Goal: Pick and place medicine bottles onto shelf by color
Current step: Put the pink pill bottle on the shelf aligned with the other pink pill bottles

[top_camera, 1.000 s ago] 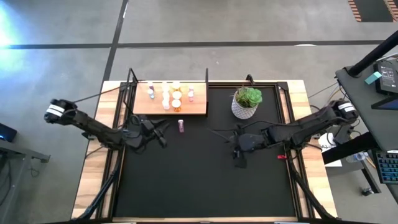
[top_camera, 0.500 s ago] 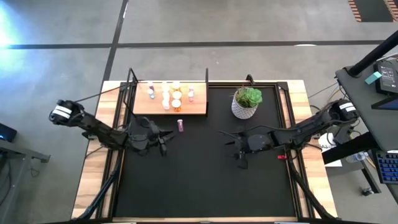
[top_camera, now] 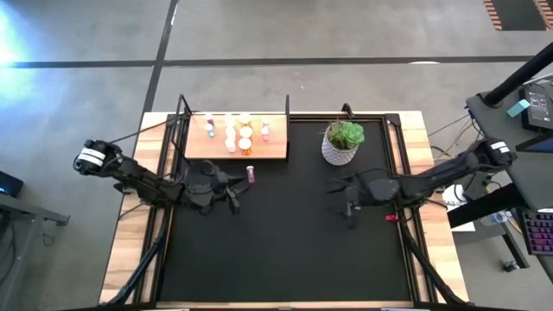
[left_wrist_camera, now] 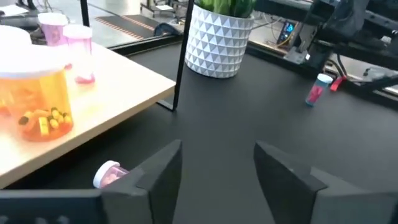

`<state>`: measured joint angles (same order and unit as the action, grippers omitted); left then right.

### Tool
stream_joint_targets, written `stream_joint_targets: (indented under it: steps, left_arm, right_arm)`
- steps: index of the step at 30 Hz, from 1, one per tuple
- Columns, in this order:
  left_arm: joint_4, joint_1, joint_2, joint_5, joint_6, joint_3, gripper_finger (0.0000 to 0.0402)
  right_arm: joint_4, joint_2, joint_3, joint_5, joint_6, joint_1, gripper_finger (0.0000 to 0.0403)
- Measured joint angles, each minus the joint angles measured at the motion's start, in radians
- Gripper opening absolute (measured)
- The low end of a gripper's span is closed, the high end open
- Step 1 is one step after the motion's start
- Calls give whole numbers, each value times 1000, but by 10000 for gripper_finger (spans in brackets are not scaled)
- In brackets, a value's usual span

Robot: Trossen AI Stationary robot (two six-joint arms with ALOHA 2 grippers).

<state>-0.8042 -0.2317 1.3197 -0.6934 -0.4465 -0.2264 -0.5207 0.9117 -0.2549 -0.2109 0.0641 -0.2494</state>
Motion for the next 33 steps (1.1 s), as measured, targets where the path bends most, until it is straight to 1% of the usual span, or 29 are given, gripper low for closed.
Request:
stream_joint_targets:
  steps: [2, 4, 7, 9, 11, 15, 19, 24, 29, 33]
  left_arm:
    - [6, 10, 2, -1, -18, -8, 199]
    - [10, 27, 6, -10, -89, -12, 212]
    - [13, 60, 26, -23, -214, -22, 221]
    - [47, 86, 46, -23, -293, -38, 221]
    - [113, 113, 74, -21, -349, -73, 221]
    - [312, 156, 130, -11, -456, -165, 221]
    - [542, 201, 153, 58, -535, -269, 221]
    - [797, 247, 158, 93, -596, -382, 221]
    - [861, 271, 166, 107, -611, -452, 221]
    - [876, 281, 215, 120, -629, -469, 221]
  right_arm:
    - [14, -65, 26, -1, -1, 2, 233]
    - [18, -109, 55, -2, -14, 2, 233]
    - [28, -158, 101, -1, -31, 5, 233]
    - [22, -182, 121, -2, -38, 6, 233]
    - [22, -202, 134, -2, -37, 6, 233]
    - [22, -225, 145, -2, -38, 6, 233]
    - [24, -219, 145, -2, -38, 6, 233]
    - [115, -202, 129, -1, -74, 6, 233]
    - [162, -196, 114, 0, -106, 5, 233]
    - [169, -196, 89, 1, -89, 5, 233]
